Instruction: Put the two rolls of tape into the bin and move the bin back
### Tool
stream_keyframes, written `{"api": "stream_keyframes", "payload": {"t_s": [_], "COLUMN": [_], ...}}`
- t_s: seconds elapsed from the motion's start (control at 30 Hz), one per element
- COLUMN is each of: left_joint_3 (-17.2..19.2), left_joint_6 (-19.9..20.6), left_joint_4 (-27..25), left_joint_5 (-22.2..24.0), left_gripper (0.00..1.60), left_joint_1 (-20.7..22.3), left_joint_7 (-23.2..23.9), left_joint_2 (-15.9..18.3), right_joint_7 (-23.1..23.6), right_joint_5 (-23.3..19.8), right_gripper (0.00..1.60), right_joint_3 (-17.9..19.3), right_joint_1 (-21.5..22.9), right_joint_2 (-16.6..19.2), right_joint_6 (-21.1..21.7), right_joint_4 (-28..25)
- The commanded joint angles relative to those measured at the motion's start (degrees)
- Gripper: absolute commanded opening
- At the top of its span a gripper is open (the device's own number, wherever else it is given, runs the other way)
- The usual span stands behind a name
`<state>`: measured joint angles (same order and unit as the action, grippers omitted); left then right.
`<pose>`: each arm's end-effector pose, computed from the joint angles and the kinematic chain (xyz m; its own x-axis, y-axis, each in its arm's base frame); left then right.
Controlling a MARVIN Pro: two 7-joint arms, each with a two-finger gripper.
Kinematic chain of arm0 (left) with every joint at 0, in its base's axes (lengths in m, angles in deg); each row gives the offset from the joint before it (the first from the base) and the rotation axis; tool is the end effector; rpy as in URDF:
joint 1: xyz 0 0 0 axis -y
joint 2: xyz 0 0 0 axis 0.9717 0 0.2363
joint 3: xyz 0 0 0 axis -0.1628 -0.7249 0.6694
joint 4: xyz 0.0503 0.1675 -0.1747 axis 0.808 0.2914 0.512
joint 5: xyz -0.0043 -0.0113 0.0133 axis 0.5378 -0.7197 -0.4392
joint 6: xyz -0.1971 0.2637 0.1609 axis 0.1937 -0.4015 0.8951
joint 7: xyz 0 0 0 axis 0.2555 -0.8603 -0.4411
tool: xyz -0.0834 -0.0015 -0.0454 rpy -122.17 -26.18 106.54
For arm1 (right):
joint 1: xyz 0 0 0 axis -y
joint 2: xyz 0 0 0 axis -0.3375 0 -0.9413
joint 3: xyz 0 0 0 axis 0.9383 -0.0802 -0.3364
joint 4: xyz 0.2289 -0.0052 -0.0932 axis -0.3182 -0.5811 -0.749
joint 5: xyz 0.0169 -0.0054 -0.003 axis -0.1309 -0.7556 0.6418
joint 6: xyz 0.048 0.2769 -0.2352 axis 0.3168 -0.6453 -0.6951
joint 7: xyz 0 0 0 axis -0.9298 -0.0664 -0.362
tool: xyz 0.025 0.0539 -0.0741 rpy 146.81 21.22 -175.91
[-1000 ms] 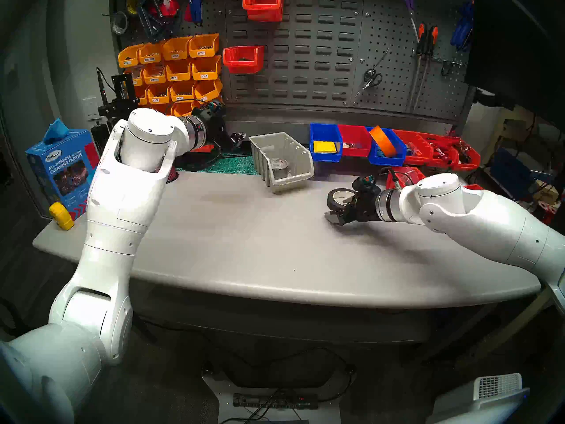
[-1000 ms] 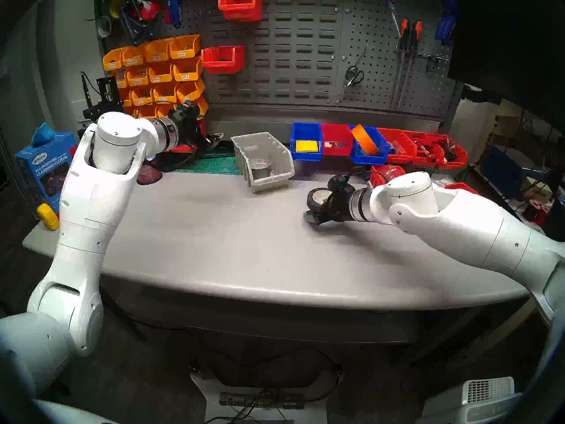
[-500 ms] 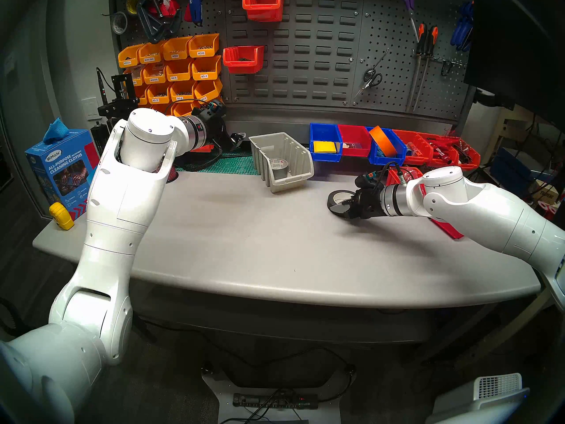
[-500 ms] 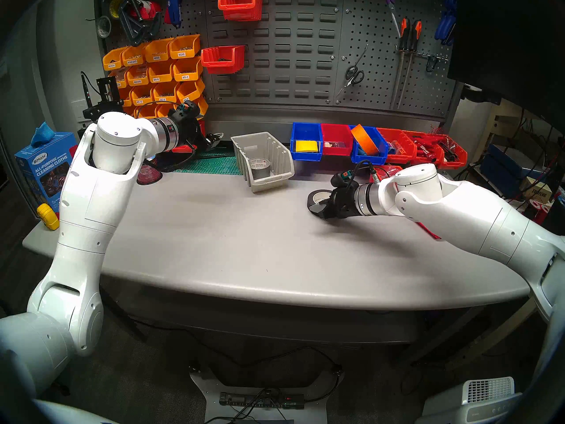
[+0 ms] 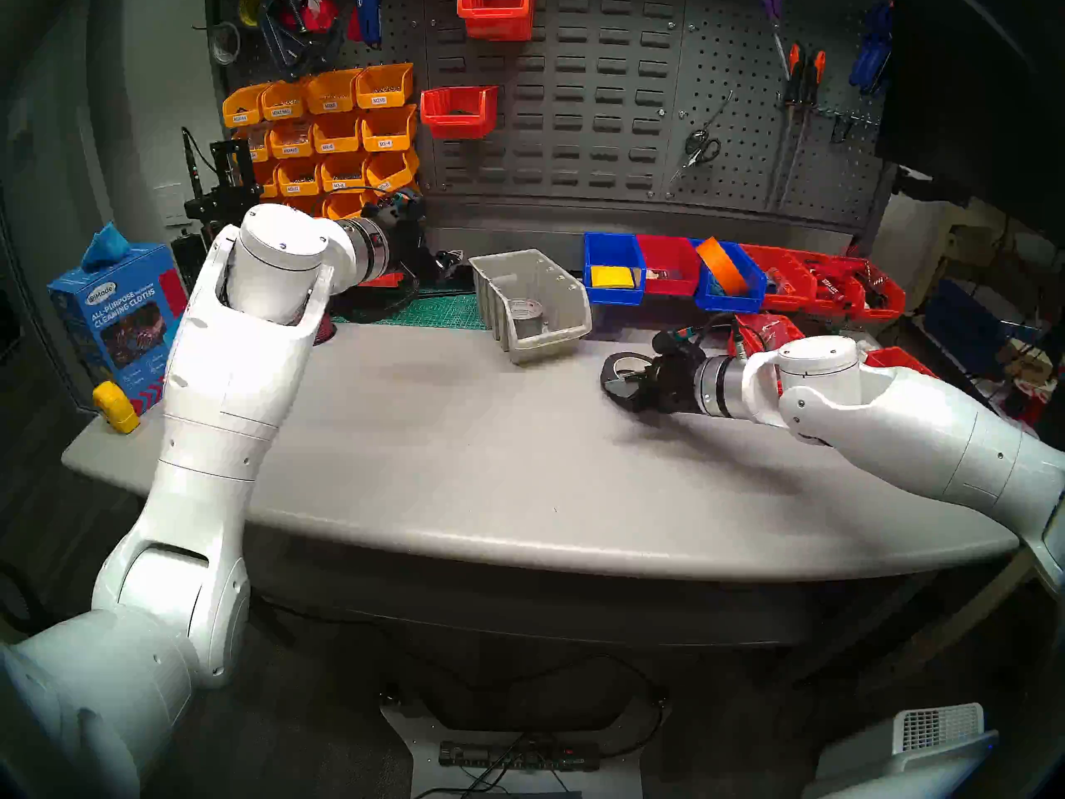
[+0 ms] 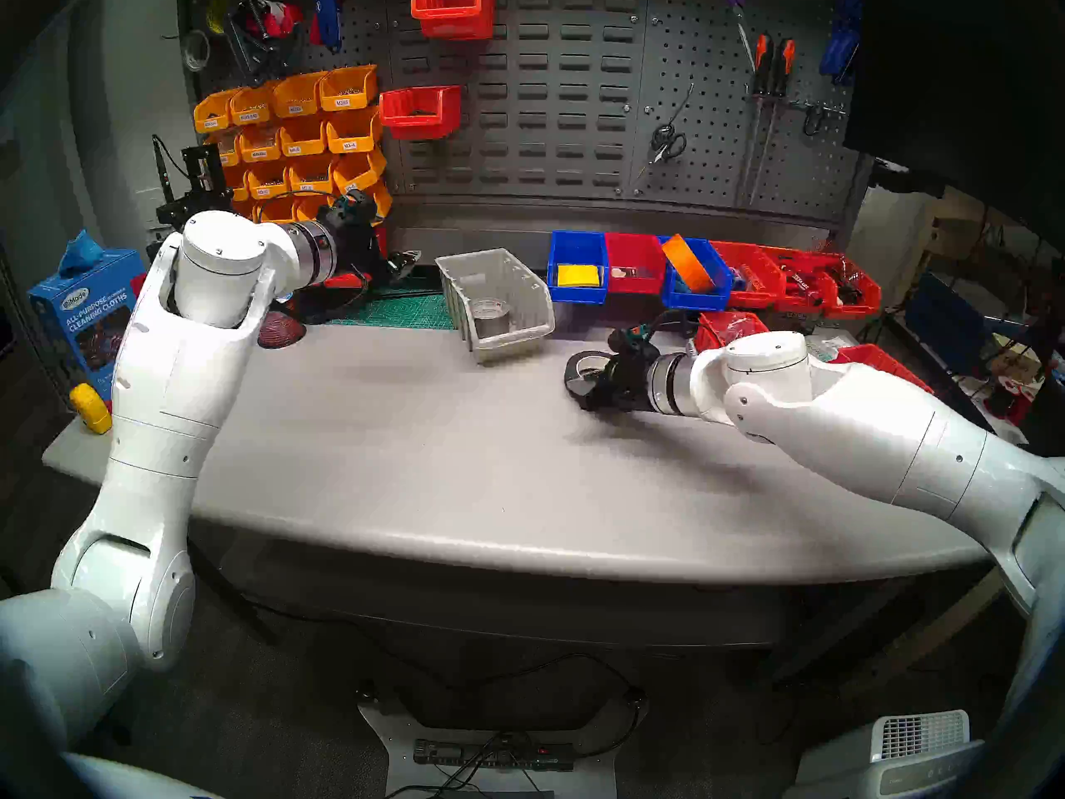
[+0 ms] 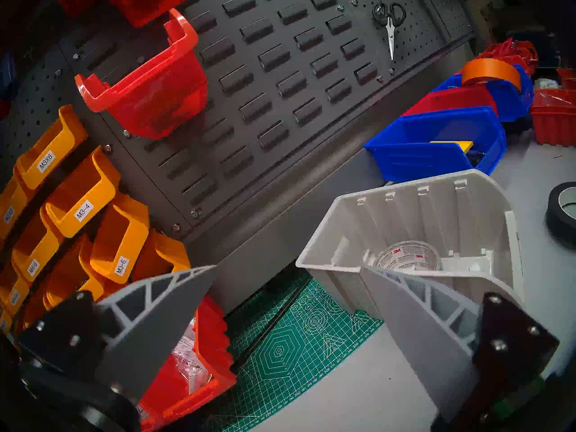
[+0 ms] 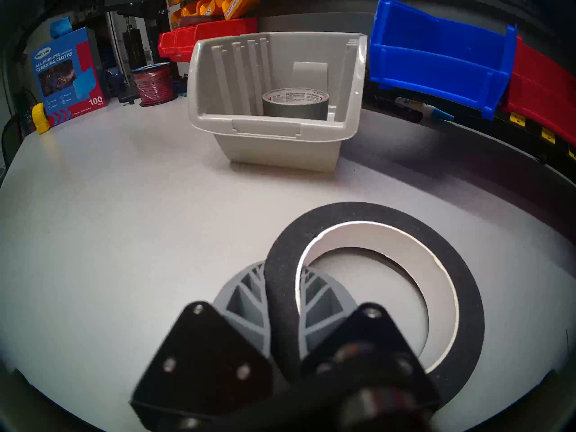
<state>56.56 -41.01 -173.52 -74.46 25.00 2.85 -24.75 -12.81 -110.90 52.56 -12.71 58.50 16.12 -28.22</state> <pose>0.5444 0.0066 0.0198 -0.0719 -0.5744 0.8154 -0.4060 -0.7299 -0.5500 0.4679 0.0518 -0.1717 0.3778 0.2941 0.8779 0.6435 -0.7652 -0.0205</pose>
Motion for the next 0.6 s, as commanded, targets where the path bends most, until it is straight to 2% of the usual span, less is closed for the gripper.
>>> {"api": "stream_keyframes", "payload": {"t_s": [0.0,0.3,0.57], "left_joint_3": [0.3,0.3,0.3], "left_joint_6": [0.0,0.0,0.0], "left_joint_4": [-0.6,-0.6,-0.6], "left_joint_5": [0.0,0.0,0.0], "left_gripper": [1.60,1.60,1.60], "left_joint_1": [0.7,0.7,0.7], "left_joint_7": [-0.1,-0.1,-0.1], "left_joint_2": [0.1,0.1,0.1], "right_joint_7": [-2.4,-3.4,-2.9], "right_joint_5": [0.6,1.0,2.6], "right_gripper": [0.00,0.00,0.00], "right_joint_3": [1.6,3.0,3.6], "right_joint_1": [2.3,5.1,7.5], "right_joint_2": [1.0,0.3,-2.4], "right_joint_6": [1.2,4.2,7.1], "right_joint_4": [-3.8,-5.1,-4.5]}}
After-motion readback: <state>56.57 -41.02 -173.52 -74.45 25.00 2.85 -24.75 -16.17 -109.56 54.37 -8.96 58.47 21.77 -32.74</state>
